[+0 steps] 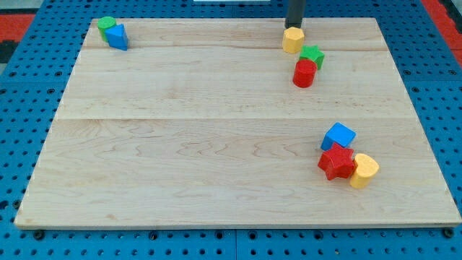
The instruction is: Push the green star left side of the blue cube
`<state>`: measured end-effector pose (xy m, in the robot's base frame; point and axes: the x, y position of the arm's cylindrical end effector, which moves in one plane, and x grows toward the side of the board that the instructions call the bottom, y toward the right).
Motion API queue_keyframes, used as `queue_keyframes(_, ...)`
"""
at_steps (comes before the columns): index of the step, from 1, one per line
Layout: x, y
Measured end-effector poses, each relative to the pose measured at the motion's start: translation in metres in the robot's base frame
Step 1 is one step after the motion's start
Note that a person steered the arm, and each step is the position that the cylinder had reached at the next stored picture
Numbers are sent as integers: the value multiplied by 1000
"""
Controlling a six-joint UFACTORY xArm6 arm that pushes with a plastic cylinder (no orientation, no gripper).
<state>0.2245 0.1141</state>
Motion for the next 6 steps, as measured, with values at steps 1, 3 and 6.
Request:
queue_keyframes(1,24,4)
queue_keyframes(3,68,29)
queue_keyframes(6,153,52)
